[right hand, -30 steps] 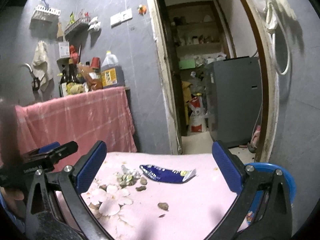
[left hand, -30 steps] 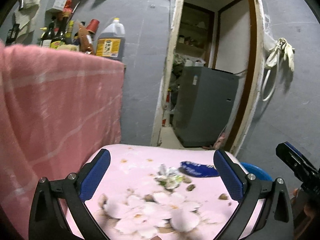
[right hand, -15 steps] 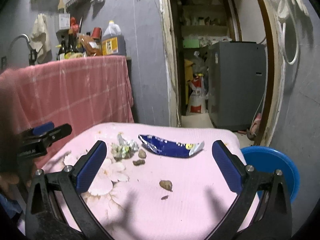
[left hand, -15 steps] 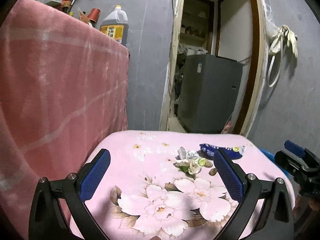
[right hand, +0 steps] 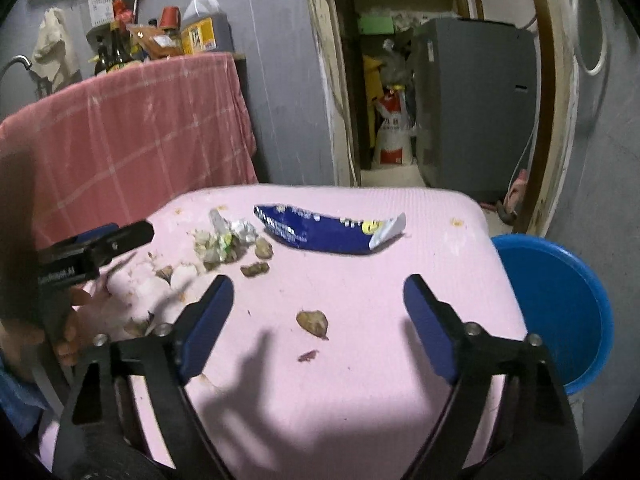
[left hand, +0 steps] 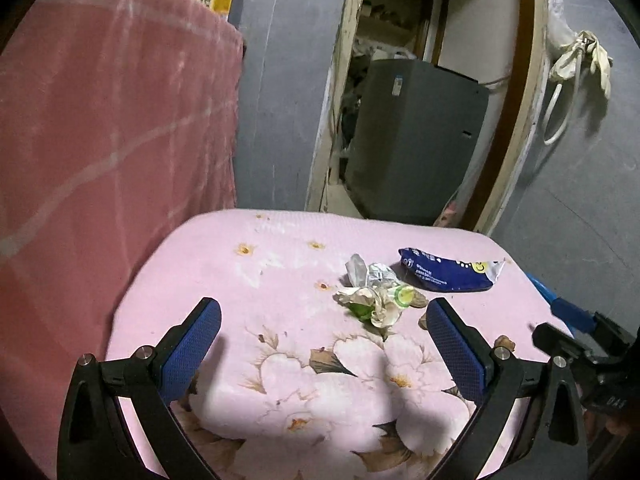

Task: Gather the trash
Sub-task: 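Grasp the crumpled white-green wrapper with the left tool while the right tool grasps a brown shell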

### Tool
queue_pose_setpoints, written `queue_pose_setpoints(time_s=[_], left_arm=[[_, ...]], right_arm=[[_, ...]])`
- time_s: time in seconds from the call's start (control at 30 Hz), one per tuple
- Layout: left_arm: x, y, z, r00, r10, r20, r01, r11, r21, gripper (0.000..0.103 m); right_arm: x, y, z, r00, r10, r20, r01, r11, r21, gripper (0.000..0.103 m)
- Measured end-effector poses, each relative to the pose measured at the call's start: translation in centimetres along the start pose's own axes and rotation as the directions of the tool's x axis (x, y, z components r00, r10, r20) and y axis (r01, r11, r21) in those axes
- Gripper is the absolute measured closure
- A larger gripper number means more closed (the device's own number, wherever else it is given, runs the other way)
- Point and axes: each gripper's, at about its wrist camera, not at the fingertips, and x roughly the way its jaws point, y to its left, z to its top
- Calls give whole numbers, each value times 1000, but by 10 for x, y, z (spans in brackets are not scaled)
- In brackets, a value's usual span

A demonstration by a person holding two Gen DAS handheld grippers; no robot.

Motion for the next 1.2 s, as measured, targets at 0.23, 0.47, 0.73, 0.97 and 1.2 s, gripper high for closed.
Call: queue_pose_setpoints(time_s=[0.23,0.47,0.73,0.97,1.2], left_arm=[[23,-15,4,992,-66,-103,70,997,33,34],[46,-27,12,979,-106,-173,114,993,38,48],[64,-25,11,958,-150,-245,155,988,-1,73],[61,-26,10,957,-160,-242,166,986,4,84],[57,-32,10,959,-172,-226,181,983,18,87]], right_arm=[[13,1,-4,997,25,-68,-24,1000,3,33],[21,1,-7,993,31,-110,-30,1000,7,49],[31,1,-9,985,47,-165,-45,999,12,57],[31,-1,-10,984,52,-168,-49,998,26,68],[33,0,-10,983,58,-173,-54,998,25,83]])
